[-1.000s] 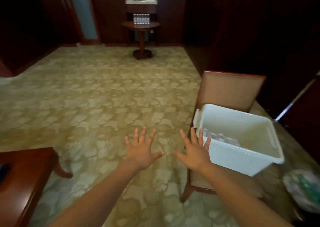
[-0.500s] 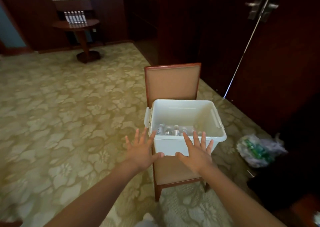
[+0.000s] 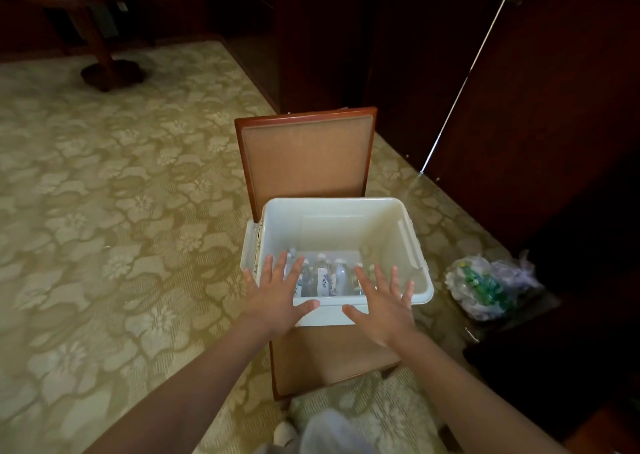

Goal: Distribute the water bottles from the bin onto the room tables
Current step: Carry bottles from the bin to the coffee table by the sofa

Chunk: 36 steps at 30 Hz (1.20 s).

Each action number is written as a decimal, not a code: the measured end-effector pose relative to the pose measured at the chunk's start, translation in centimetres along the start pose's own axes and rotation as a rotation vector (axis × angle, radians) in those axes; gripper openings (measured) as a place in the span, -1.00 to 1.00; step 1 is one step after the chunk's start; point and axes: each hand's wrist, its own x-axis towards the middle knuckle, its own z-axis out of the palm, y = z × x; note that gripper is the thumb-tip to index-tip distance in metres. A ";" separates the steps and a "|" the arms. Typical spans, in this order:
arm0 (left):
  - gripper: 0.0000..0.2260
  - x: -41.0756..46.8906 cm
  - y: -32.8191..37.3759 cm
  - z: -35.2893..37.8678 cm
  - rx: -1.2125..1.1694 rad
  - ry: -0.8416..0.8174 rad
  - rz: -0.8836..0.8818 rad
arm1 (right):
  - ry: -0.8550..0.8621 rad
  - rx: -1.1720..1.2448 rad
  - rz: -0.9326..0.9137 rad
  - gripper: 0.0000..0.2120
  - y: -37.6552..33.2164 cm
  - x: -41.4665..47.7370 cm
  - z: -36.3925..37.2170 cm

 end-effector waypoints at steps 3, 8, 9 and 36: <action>-0.21 1.6 -0.1 0.4 -0.007 -0.037 -0.012 | -0.045 0.017 -0.003 -0.21 0.7 2.0 -0.2; -0.21 5.2 -0.4 1.2 -0.054 -0.098 -0.038 | -0.133 0.035 -0.011 -0.21 1.3 6.3 -0.1; -0.21 6.1 -0.4 1.4 -0.048 -0.113 -0.041 | -0.148 0.034 -0.012 -0.21 1.5 7.3 -0.1; -0.37 32.7 -2.1 12.1 -0.350 -0.602 -0.155 | -0.647 0.453 0.085 -0.14 7.6 32.6 12.9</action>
